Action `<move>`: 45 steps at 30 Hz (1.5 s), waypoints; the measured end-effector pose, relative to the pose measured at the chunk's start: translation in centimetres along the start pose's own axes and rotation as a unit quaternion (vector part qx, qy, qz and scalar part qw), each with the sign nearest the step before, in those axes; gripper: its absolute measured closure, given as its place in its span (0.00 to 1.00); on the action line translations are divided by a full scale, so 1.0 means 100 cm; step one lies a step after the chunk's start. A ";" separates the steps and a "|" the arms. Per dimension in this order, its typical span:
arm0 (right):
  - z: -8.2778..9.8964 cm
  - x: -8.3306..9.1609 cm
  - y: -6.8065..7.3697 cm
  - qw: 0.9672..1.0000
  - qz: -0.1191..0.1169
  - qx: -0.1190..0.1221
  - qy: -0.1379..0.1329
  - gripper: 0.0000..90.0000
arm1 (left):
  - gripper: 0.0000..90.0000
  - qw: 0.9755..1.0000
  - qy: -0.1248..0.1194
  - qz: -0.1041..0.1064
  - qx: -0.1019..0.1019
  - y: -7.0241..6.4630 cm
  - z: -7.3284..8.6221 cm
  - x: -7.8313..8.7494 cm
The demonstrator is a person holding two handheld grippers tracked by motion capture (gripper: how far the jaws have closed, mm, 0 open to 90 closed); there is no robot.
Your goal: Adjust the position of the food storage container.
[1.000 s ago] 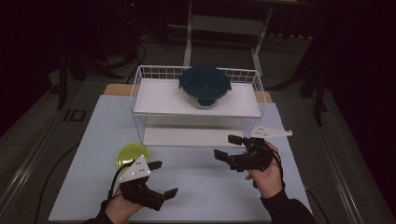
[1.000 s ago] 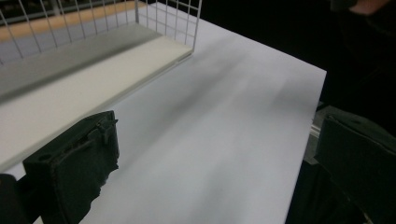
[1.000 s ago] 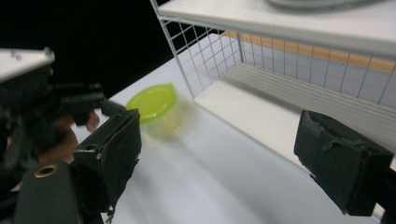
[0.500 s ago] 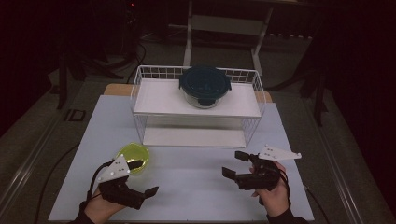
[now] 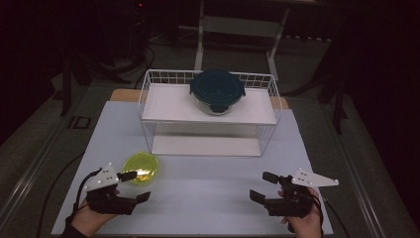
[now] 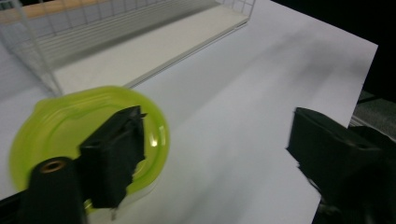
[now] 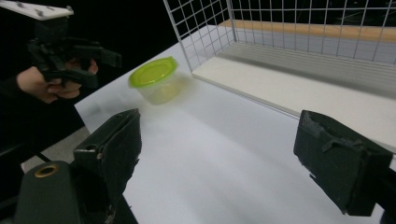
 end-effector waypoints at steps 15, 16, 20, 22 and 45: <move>0.009 0.006 -0.003 1.000 0.002 -0.016 -0.012 0.16 | 0.70 0.998 0.025 -0.053 0.037 0.055 0.035 0.013; 0.009 0.006 -0.004 1.000 0.004 -0.016 -0.011 0.16 | 0.72 0.997 0.029 -0.058 0.040 0.058 0.038 0.012; 0.010 0.007 -0.005 1.000 0.006 -0.017 -0.012 0.16 | 0.76 0.995 0.056 -0.071 0.047 0.070 0.050 0.007; 0.009 0.008 -0.006 1.000 0.006 -0.019 -0.015 0.16 | 0.79 0.993 0.075 -0.075 0.052 0.075 0.057 0.003; 0.014 0.007 -0.009 1.000 0.004 -0.025 -0.013 0.16 | 0.98 0.990 0.121 -0.068 0.023 0.077 0.062 -0.041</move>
Point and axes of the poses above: each handheld gripper's, and its own axes: x roughly backward along the jaws, z roughly out of its underside, y roughly to its left, the point moved 7 cm from there along -x, roughly forward along the jaws, and after that the axes turned 11 degrees about -z, right-handed, at the moved point
